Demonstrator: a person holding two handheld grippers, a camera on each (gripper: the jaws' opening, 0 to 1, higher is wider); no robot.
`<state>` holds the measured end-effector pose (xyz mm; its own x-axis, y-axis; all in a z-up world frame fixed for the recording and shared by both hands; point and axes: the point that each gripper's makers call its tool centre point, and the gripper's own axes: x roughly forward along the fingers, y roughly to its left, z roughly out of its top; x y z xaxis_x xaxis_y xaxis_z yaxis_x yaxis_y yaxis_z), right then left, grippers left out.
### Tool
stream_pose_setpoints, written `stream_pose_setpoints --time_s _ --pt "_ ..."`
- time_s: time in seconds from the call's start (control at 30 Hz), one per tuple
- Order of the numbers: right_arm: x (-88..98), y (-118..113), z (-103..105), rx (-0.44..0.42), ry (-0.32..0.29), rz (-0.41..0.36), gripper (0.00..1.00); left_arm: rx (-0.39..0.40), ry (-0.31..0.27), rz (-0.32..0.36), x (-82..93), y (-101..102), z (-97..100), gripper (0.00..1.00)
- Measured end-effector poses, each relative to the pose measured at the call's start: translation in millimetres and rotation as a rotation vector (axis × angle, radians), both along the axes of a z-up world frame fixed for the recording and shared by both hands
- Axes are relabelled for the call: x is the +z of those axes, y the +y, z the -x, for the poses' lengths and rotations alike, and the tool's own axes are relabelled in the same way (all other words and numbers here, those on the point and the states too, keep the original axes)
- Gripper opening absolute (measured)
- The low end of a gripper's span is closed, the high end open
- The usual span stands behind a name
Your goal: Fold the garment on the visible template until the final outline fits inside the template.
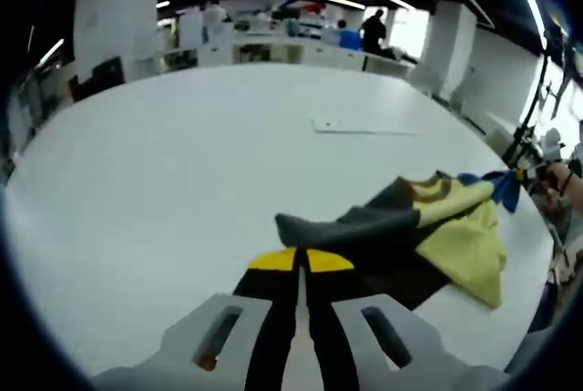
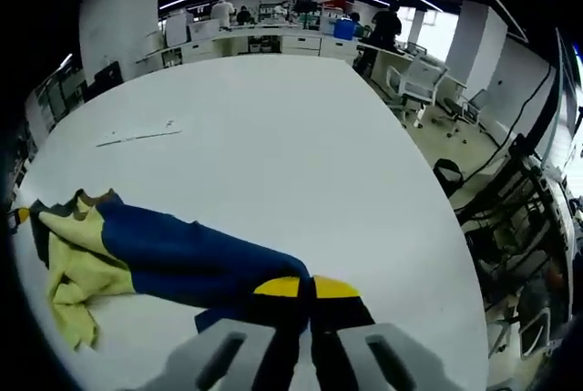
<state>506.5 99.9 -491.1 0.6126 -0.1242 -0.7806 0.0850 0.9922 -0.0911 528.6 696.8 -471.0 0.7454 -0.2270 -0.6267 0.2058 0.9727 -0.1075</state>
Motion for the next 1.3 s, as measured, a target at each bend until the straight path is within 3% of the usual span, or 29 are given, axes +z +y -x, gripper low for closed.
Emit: stream_pose_setpoints --time_s 0.07,0.13,0.23,0.33,0.47,0.63,1.0,1.17,1.3 --pt "-0.5 3.7 1.5 0.001 0.002 -0.011 0.00 0.003 -0.004 -0.011 -0.2 0.2 0.9 0.01" --pt "1.5 10.8 3.2 0.017 -0.003 -0.022 0.00 0.004 -0.012 -0.041 0.3 1.4 2.3 0.09" --pt "9.0 22.1 4.7 0.045 -0.032 -0.020 0.11 -0.020 -0.024 -0.046 3.3 -5.4 7.5 0.15" --pt "13.2 39.0 8.2 0.075 -0.050 -0.048 0.22 -0.049 -0.044 -0.031 9.2 -18.7 13.2 0.20" --pt "16.5 69.2 13.8 0.155 -0.066 -0.089 0.26 -0.116 -0.082 -0.031 16.6 -39.3 20.6 0.24" --pt "17.5 104.1 23.4 0.231 -0.066 -0.132 0.38 -0.194 -0.112 -0.022 21.2 -66.3 31.8 0.27" --pt "13.9 183.9 49.3 0.453 -0.048 -0.229 0.60 -0.329 -0.077 -0.008 -4.1 -105.9 51.1 0.31" --pt "7.9 209.3 61.4 0.544 -0.024 -0.266 0.61 -0.381 -0.054 -0.030 -18.6 -121.8 58.3 0.31" --pt "1.3 230.4 70.0 0.633 -0.015 -0.287 0.56 -0.407 -0.043 -0.069 -29.9 -130.7 58.8 0.30"
